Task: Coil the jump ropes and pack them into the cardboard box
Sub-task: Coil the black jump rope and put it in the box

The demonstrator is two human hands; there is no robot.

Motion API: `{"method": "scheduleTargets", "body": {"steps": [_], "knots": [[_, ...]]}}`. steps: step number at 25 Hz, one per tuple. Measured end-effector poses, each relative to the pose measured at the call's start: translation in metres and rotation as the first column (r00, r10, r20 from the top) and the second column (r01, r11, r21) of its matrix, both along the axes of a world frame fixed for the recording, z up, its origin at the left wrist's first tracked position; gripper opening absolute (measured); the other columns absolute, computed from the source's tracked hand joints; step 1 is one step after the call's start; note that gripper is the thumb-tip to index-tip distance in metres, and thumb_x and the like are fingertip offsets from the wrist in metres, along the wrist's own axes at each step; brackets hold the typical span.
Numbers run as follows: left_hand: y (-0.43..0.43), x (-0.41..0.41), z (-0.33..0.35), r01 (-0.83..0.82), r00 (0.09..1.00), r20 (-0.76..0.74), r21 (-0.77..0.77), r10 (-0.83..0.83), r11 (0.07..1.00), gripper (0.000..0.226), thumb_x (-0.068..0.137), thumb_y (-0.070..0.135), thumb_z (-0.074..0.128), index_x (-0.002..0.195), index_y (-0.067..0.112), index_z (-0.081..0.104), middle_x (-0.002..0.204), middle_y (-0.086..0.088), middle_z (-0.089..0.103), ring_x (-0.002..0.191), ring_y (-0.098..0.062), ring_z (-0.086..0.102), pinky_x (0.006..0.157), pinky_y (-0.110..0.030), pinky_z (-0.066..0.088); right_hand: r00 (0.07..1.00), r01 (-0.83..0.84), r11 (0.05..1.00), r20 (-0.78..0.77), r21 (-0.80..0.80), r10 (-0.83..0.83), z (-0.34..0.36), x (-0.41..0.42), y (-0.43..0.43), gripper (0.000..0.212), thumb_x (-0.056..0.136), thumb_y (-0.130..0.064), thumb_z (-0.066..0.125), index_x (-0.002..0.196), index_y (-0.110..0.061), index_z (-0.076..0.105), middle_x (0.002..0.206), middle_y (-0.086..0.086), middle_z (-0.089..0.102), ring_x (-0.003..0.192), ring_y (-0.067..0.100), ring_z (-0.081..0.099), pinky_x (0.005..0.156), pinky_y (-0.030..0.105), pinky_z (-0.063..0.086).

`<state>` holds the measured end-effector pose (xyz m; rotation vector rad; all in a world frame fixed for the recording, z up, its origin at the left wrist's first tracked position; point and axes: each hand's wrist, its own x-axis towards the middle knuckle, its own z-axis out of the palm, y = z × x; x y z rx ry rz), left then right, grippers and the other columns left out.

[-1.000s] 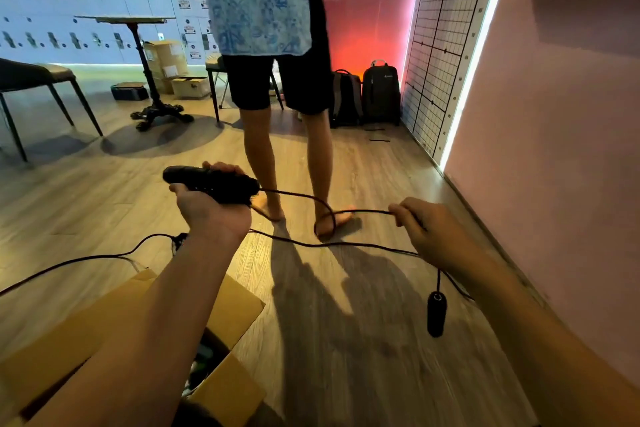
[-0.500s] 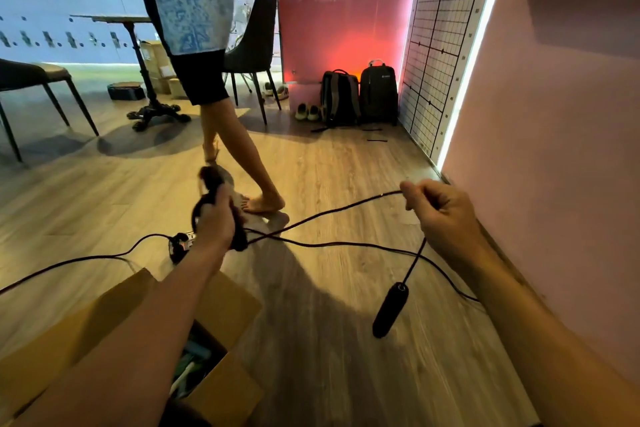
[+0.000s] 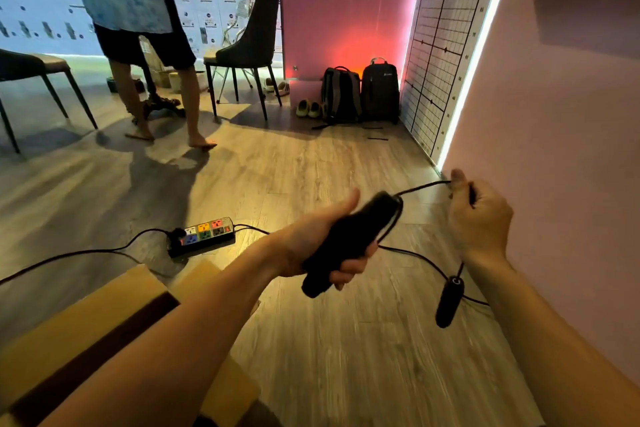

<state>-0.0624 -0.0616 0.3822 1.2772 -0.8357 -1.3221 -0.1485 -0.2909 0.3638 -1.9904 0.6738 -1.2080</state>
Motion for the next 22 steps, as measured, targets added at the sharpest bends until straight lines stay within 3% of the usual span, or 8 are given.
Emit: {"method": "scheduleTargets", "body": {"steps": [2,5,9,11,14,17,19,22], "knots": [[0.001,-0.003,0.013,-0.113,0.957,-0.287,-0.261,0.035,0.959,0.065,0.095,0.066,0.024,0.079,0.013,0.057,0.056,0.001,0.046,0.041,-0.011,0.044,0.048,-0.025,0.041,0.991,-0.112,0.989,-0.086,-0.094,0.104,-0.005,-0.001,0.005,0.051,0.1,-0.045,0.05,0.07,-0.004,0.059,0.057,0.008,0.055,0.049,0.019,0.046,0.047,0.03,0.037],[0.002,0.0,0.024,-0.48,0.812,-0.577,-0.57,0.09,0.667,0.049,0.102,0.052,0.027,0.091,0.013,0.055,0.065,0.003,0.047,0.051,-0.01,0.047,0.057,-0.024,0.044,0.906,-0.41,0.898,-0.18,-0.16,0.382,0.0,-0.005,0.025,0.052,0.1,-0.041,0.05,0.064,-0.004,0.062,0.047,0.003,0.05,0.039,0.009,0.041,0.042,0.023,0.033],[0.01,0.023,0.019,-0.824,0.566,-0.742,-0.497,0.359,0.272,0.04,0.105,0.042,0.027,0.105,0.01,0.051,0.087,-0.006,0.057,0.079,-0.019,0.058,0.085,-0.033,0.05,0.698,-0.65,0.747,-0.499,-0.142,0.513,0.004,-0.004,0.048,0.045,0.1,-0.047,0.048,0.073,-0.014,0.063,0.057,0.003,0.057,0.047,0.008,0.046,0.049,0.016,0.036],[0.013,0.036,0.01,-0.906,0.413,-0.758,-0.398,0.505,0.143,0.041,0.106,0.044,0.024,0.101,0.011,0.049,0.086,-0.007,0.058,0.08,-0.021,0.06,0.089,-0.036,0.05,0.562,-0.707,0.705,-0.648,-0.054,0.514,0.003,0.0,0.058,0.036,0.098,-0.05,0.049,0.077,-0.025,0.063,0.062,-0.005,0.058,0.05,0.004,0.048,0.052,0.019,0.039],[0.018,0.054,-0.003,-0.951,0.243,-0.694,-0.308,0.677,0.024,0.039,0.105,0.046,0.029,0.1,0.013,0.048,0.083,-0.004,0.056,0.079,-0.02,0.059,0.087,-0.035,0.05,0.418,-0.725,0.678,-0.704,0.122,0.574,0.005,0.002,0.074,0.045,0.097,-0.057,0.047,0.077,-0.021,0.064,0.061,-0.006,0.061,0.05,0.002,0.056,0.059,0.022,0.05],[0.026,0.07,-0.015,-0.949,0.15,-0.535,-0.314,0.832,-0.03,0.035,0.105,0.045,0.035,0.103,0.015,0.051,0.079,-0.001,0.057,0.075,-0.017,0.062,0.087,-0.036,0.05,0.317,-0.673,0.683,-0.724,0.284,0.613,0.007,0.004,0.08,0.056,0.094,-0.064,0.043,0.073,-0.016,0.062,0.059,-0.002,0.064,0.051,0.006,0.061,0.075,0.03,0.056],[0.028,0.075,-0.025,-0.93,0.147,-0.33,-0.368,0.932,0.016,0.032,0.105,0.042,0.036,0.095,0.016,0.052,0.075,0.0,0.058,0.07,-0.016,0.061,0.082,-0.036,0.05,0.358,-0.675,0.709,-0.75,0.203,0.556,0.006,0.009,0.079,0.051,0.094,-0.061,0.048,0.071,-0.017,0.061,0.057,-0.004,0.059,0.048,0.004,0.055,0.063,0.025,0.05],[0.029,0.074,-0.043,-0.811,0.284,0.227,-0.462,0.932,0.36,0.038,0.103,0.038,0.04,0.082,0.012,0.057,0.072,-0.006,0.06,0.065,-0.021,0.057,0.071,-0.041,0.047,0.501,-0.675,0.736,-0.699,0.055,0.511,0.008,0.012,0.078,0.038,0.094,-0.054,0.054,0.071,-0.025,0.061,0.062,-0.007,0.056,0.053,0.006,0.049,0.057,0.026,0.044]]}}
